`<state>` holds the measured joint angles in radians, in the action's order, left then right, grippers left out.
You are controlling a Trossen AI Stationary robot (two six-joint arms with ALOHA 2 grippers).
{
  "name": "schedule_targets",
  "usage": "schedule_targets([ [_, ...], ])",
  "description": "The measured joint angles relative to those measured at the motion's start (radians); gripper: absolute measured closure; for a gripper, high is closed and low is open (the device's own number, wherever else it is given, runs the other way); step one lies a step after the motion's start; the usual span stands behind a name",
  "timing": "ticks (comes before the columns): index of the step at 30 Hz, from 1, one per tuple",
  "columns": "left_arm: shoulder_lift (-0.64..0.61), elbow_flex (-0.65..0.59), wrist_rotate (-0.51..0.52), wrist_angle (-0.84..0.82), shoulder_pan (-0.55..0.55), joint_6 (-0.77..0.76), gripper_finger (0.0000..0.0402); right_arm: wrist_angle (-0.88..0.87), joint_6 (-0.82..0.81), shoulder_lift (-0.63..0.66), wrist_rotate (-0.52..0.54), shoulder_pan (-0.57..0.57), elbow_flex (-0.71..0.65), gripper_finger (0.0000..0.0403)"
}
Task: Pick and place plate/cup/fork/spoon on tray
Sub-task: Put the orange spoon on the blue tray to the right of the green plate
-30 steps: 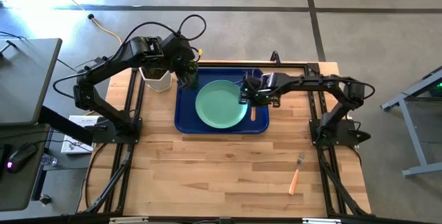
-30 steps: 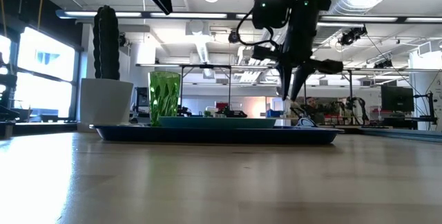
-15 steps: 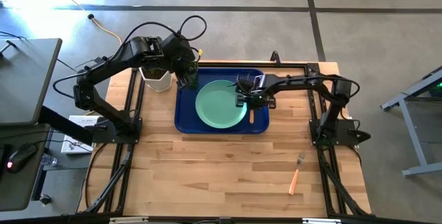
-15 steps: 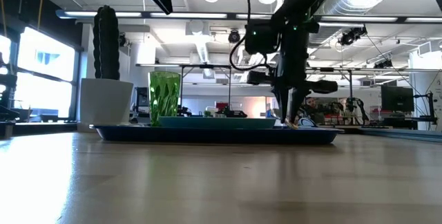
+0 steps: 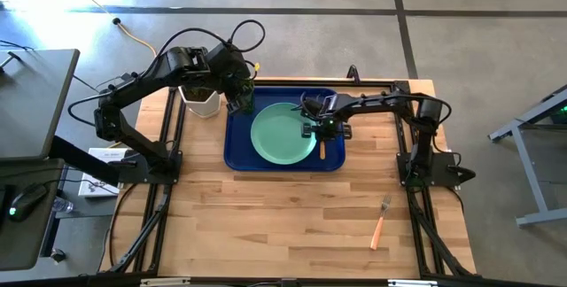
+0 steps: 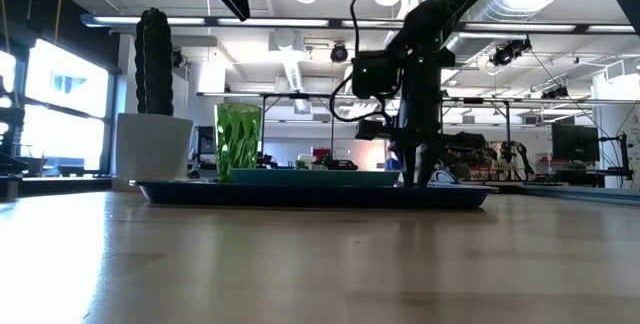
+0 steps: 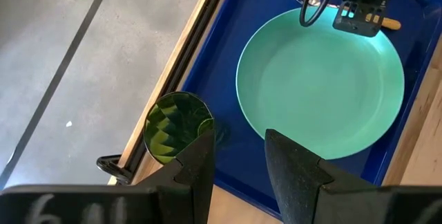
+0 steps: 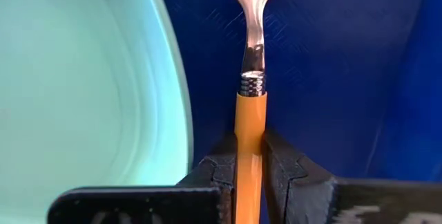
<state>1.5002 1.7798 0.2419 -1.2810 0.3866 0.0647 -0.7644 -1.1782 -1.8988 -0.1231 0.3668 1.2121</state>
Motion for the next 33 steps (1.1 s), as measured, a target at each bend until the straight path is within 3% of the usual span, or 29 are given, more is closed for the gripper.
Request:
schedule_targets([
  [7,0.0,0.0,0.0,0.0,0.0,0.0,0.0287,-0.001,0.016,0.0,0.004,0.005,0.0,0.0383],
  [20,0.0,0.0,0.0,0.0,0.0,0.0,0.0287,-0.002,0.011,0.0,0.043,-0.002,0.0,0.0316],
  [33,0.0,0.0,0.0,0.0,0.0,0.0,0.0287,-0.017,0.031,0.009,0.044,-0.002,0.004,0.0317],
])
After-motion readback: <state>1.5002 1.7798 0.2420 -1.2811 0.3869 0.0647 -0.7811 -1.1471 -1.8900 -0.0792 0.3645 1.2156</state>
